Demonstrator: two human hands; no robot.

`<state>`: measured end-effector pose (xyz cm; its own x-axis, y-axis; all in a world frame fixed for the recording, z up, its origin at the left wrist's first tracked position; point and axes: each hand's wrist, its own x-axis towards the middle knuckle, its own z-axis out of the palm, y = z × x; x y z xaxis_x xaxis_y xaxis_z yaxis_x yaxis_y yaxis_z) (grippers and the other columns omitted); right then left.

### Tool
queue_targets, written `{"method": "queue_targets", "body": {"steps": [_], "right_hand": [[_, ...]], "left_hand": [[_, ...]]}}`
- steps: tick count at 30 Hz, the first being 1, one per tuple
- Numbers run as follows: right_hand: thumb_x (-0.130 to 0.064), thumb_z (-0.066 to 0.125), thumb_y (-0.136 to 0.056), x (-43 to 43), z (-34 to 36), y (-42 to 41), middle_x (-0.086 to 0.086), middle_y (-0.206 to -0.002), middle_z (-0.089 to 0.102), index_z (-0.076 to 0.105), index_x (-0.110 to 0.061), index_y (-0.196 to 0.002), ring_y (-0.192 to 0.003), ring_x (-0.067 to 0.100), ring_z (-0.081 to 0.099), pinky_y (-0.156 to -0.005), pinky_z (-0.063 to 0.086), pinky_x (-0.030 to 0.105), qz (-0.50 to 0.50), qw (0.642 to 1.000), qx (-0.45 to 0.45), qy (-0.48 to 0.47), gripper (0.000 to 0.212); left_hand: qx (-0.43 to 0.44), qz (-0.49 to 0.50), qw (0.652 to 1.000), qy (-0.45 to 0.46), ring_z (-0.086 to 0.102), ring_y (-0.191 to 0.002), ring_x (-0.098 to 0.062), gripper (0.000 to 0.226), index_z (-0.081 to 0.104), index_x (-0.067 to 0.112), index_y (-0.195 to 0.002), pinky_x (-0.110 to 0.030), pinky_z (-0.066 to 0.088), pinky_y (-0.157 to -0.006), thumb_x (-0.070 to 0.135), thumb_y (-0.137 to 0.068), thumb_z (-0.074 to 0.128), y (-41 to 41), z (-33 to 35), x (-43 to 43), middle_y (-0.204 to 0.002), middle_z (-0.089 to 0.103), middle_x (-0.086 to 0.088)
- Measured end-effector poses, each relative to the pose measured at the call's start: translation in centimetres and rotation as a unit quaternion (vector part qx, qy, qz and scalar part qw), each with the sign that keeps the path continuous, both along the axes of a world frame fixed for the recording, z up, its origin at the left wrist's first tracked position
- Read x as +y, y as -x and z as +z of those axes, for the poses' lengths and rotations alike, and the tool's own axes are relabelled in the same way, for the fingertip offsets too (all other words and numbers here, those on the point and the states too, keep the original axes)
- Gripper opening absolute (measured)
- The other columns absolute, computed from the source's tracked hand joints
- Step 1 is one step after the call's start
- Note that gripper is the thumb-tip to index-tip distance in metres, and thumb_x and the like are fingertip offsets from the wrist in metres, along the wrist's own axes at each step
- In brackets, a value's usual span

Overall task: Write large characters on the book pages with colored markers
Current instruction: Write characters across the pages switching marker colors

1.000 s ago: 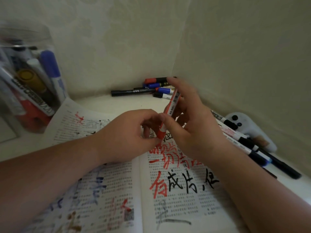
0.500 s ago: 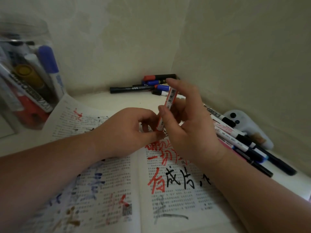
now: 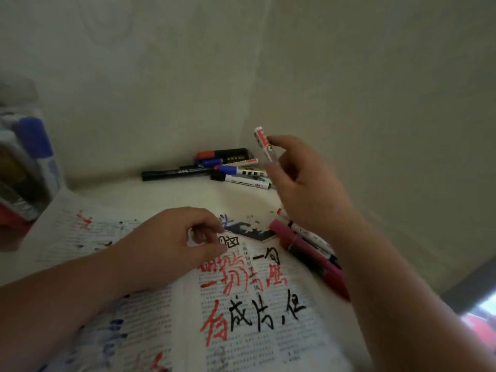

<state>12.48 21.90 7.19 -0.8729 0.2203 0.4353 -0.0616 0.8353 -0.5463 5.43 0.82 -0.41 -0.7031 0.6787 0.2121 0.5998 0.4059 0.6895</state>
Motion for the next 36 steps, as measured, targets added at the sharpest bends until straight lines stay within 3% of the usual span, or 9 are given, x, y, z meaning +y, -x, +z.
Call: {"method": "queue_targets", "body": {"steps": [3, 7, 12, 16, 19, 22, 26, 31, 36], "right_hand": [[-0.034, 0.065, -0.095, 3.3, 3.1, -0.1, -0.011, -0.083, 0.065, 0.07, -0.028, -0.109, -0.071, 0.006, 0.061, -0.064, 0.051, 0.026, -0.1, 0.982, -0.122, -0.102, 0.016], [-0.033, 0.069, -0.092, 5.9, 2.5, -1.1, -0.004, -0.089, 0.069, 0.069, -0.022, -0.092, -0.075, 0.011, 0.064, -0.063, 0.052, 0.025, -0.181, 0.953, -0.207, -0.129, 0.012], [-0.027, 0.07, -0.09, 7.7, -0.7, -1.9, -0.003, -0.088, 0.07, 0.068, -0.022, -0.087, -0.075, 0.013, 0.063, -0.067, 0.048, 0.028, -0.204, 0.945, -0.225, -0.122, 0.006], [-0.026, 0.072, -0.088, 8.0, -2.7, -2.5, -0.006, -0.09, 0.063, 0.07, -0.02, -0.098, -0.091, 0.019, 0.059, -0.078, 0.046, 0.03, -0.194, 0.963, -0.128, -0.133, 0.011], [-0.025, 0.068, -0.091, 6.8, -3.7, -3.0, -0.003, -0.094, 0.062, 0.07, -0.02, -0.097, -0.101, 0.019, 0.051, -0.082, 0.04, 0.032, -0.158, 0.967, -0.063, -0.188, 0.008], [-0.02, 0.065, -0.088, 5.7, -4.7, -3.2, 0.002, -0.086, 0.063, 0.069, -0.014, -0.087, -0.094, 0.027, 0.053, -0.077, 0.047, 0.038, -0.116, 0.966, 0.001, -0.231, 0.007], [-0.023, 0.057, -0.089, 6.0, -5.3, -3.1, 0.003, -0.081, 0.064, 0.066, -0.014, -0.08, -0.089, 0.028, 0.051, -0.074, 0.048, 0.043, -0.152, 0.952, -0.037, -0.262, 0.015], [-0.024, 0.057, -0.089, 5.7, -5.2, -3.6, 0.004, -0.083, 0.066, 0.065, -0.014, -0.081, -0.092, 0.029, 0.052, -0.074, 0.04, 0.038, -0.181, 0.951, -0.018, -0.25, 0.015], [-0.024, 0.059, -0.081, 3.5, -5.3, -4.1, 0.005, -0.069, 0.06, 0.061, -0.013, -0.069, -0.077, 0.03, 0.052, -0.067, 0.043, 0.038, -0.088, 0.963, 0.071, -0.246, 0.016]], "left_hand": [[0.011, 0.0, 1.0, 0.018, 0.054, -0.094, 0.01, 0.012, 0.067, 0.041, -0.092, -0.008, 0.041, -0.07, 0.044, -0.084, 0.074, 0.0, -0.1, -0.1, -0.088, 0.065, 0.021], [0.032, -0.012, 0.999, 0.02, 0.052, -0.093, 0.009, 0.009, 0.067, 0.04, -0.091, -0.01, 0.039, -0.071, 0.044, -0.086, 0.073, 0.1, -0.1, -0.1, -0.09, 0.063, 0.019], [0.13, -0.029, 0.989, 0.063, 0.044, -0.109, 0.005, 0.029, 0.061, 0.04, -0.108, -0.026, 0.039, -0.101, 0.058, -0.086, 0.066, 0.9, -0.9, -0.1, -0.11, 0.055, 0.026], [0.159, -0.012, 0.976, 0.148, 0.034, -0.129, -0.003, 0.081, 0.048, 0.037, -0.137, -0.03, 0.03, -0.114, 0.088, -0.075, 0.036, 1.1, -1.2, -0.1, -0.136, 0.044, 0.02], [0.19, -0.029, 0.97, 0.147, 0.033, -0.132, -0.005, 0.066, 0.049, 0.038, -0.139, -0.03, 0.03, -0.114, 0.078, -0.087, 0.045, 0.8, -0.7, -0.1, -0.139, 0.042, 0.018], [0.251, -0.068, 0.956, 0.135, 0.046, -0.112, -0.004, 0.045, 0.061, 0.039, -0.122, -0.031, 0.041, -0.099, 0.068, -0.091, 0.045, 0.0, 0.4, -0.2, -0.12, 0.051, 0.02], [0.209, -0.127, 0.943, 0.227, 0.048, -0.1, 0.003, 0.037, 0.064, 0.039, -0.111, -0.031, 0.046, -0.093, 0.064, -0.094, 0.044, -2.1, 2.5, -0.1, -0.106, 0.05, 0.023], [0.211, -0.162, 0.874, 0.406, 0.05, -0.114, -0.007, 0.075, 0.049, 0.039, -0.126, -0.036, 0.046, -0.1, 0.087, -0.077, 0.022, -6.0, 5.4, -0.1, -0.121, 0.046, 0.016], [0.188, -0.154, 0.898, 0.366, 0.03, -0.134, -0.005, 0.088, 0.027, 0.041, -0.147, -0.033, 0.032, -0.116, 0.09, -0.076, 0.041, -12.7, 4.5, -0.8, -0.144, 0.024, 0.019]]}}
